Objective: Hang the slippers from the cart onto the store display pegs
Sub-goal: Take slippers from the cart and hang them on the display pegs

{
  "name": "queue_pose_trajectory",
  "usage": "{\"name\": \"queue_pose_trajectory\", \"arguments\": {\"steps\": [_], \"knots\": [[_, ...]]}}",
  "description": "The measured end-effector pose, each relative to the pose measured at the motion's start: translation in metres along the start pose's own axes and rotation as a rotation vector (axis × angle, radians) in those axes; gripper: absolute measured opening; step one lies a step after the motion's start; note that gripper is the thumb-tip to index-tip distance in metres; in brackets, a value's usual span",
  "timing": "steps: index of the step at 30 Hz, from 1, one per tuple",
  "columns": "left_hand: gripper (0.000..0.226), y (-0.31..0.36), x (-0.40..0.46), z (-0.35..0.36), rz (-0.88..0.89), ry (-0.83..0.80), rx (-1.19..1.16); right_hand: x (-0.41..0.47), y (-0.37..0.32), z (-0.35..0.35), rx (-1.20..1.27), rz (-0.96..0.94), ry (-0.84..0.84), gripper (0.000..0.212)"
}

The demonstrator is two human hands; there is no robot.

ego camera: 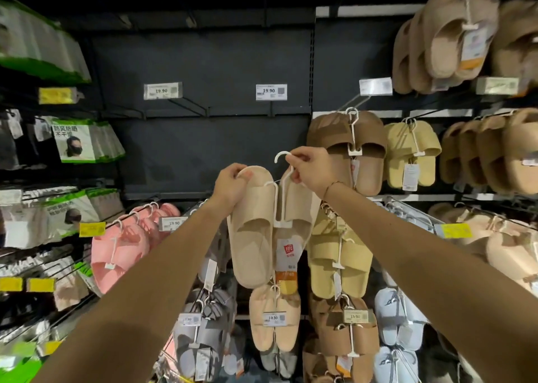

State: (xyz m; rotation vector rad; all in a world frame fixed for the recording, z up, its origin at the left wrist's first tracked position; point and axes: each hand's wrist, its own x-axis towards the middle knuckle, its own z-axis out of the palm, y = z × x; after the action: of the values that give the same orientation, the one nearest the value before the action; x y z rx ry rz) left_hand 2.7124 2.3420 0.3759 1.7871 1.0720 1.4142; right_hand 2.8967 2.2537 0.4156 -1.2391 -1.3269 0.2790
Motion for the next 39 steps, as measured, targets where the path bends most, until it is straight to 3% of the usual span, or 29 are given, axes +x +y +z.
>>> {"name": "queue_pose_trajectory", "arguments": {"steps": [9, 15, 39], "knots": [[0.012, -0.019, 0.036, -0.004, 0.028, -0.026, -0.057, 0.028, -0.001, 0.022, 0.015, 0.026, -0.017, 0.02], [0.009, -0.031, 0.038, -0.011, 0.057, -0.029, -0.047, 0.025, -0.005, 0.032, 0.03, 0.072, -0.056, 0.011], [0.007, -0.021, 0.032, -0.013, 0.08, -0.055, -0.029, 0.017, -0.018, 0.021, -0.057, 0.045, -0.027, 0.008]]}}
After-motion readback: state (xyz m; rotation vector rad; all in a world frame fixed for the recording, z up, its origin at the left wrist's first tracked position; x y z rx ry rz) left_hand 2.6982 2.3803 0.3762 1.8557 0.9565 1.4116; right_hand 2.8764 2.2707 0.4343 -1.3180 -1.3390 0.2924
